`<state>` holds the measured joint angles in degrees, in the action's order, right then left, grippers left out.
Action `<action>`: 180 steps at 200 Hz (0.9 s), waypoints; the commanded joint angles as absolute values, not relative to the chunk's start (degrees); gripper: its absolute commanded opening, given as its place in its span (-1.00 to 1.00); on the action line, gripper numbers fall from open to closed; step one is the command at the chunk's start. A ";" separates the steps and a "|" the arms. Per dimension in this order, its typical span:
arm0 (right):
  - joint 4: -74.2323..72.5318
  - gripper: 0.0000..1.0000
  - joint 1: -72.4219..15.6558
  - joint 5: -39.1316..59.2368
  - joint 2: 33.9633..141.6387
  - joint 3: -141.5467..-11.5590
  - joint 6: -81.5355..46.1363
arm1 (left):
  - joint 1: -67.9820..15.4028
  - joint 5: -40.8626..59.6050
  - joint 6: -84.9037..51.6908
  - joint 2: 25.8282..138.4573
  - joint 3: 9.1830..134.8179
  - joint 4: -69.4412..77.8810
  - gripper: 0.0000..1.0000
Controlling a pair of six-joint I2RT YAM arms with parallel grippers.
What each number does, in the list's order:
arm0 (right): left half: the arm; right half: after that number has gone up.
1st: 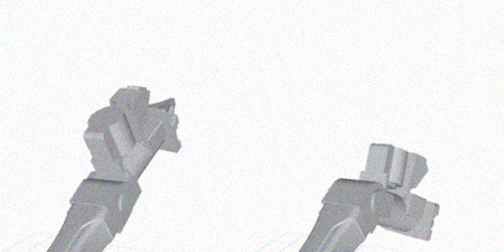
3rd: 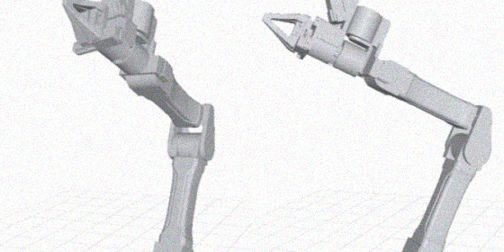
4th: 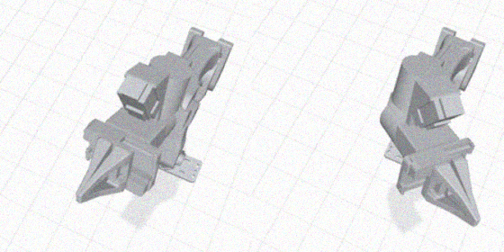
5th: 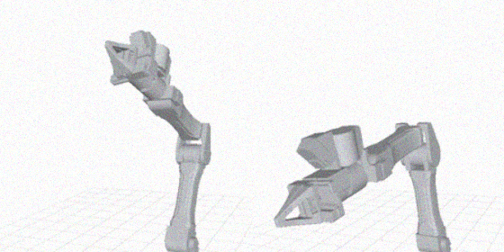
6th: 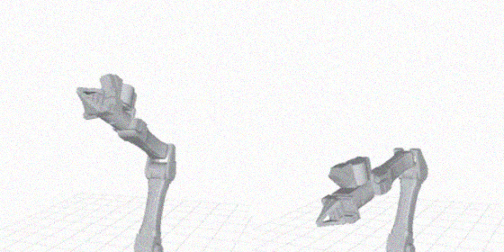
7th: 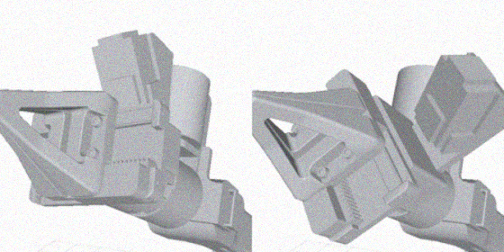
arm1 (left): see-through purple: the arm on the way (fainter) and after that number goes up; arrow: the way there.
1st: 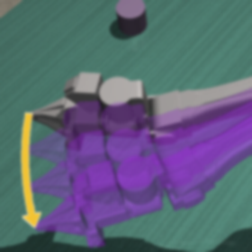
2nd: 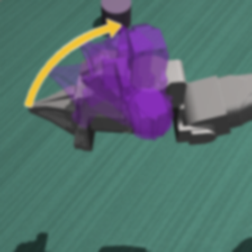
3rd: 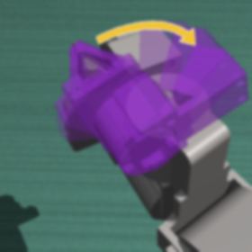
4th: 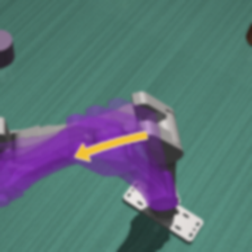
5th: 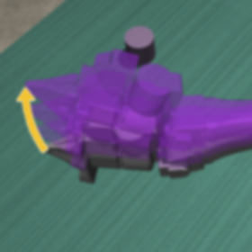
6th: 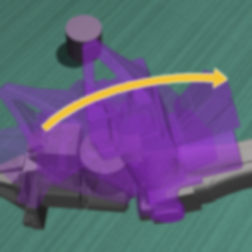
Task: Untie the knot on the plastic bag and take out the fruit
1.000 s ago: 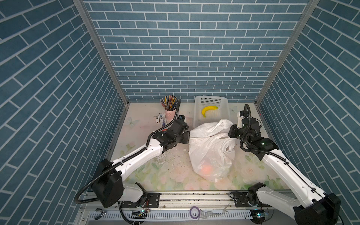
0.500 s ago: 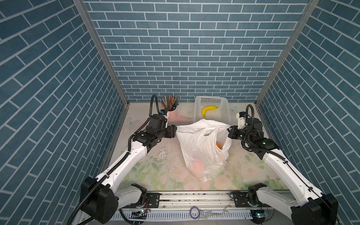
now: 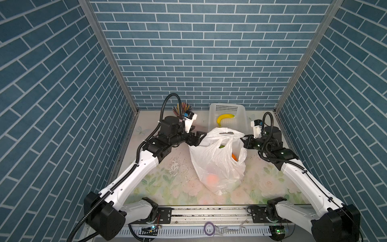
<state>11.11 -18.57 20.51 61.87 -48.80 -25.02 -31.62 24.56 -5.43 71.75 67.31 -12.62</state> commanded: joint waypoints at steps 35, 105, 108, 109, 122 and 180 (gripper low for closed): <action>7.82 -1.00 -18.54 25.70 62.97 -51.71 -21.92 | -39.63 23.28 7.02 84.56 81.09 -16.41 0.77; 3.54 -1.00 -18.70 27.67 64.24 -54.83 -21.29 | -41.55 23.96 7.50 95.52 89.66 -21.16 0.76; 3.52 -1.00 -18.72 27.78 64.39 -54.96 -21.31 | -41.64 24.07 7.43 95.91 90.01 -21.41 0.75; 3.52 -1.00 -18.72 27.78 64.41 -54.99 -21.29 | -41.69 24.12 7.41 96.03 90.18 -21.52 0.75; 3.41 -1.00 -18.71 28.00 64.69 -55.26 -21.26 | -41.66 24.13 6.76 97.79 91.49 -22.65 0.66; 5.02 -0.77 -19.25 26.79 64.61 -54.59 -21.47 | -41.69 22.17 -0.61 102.56 95.50 -23.04 -0.46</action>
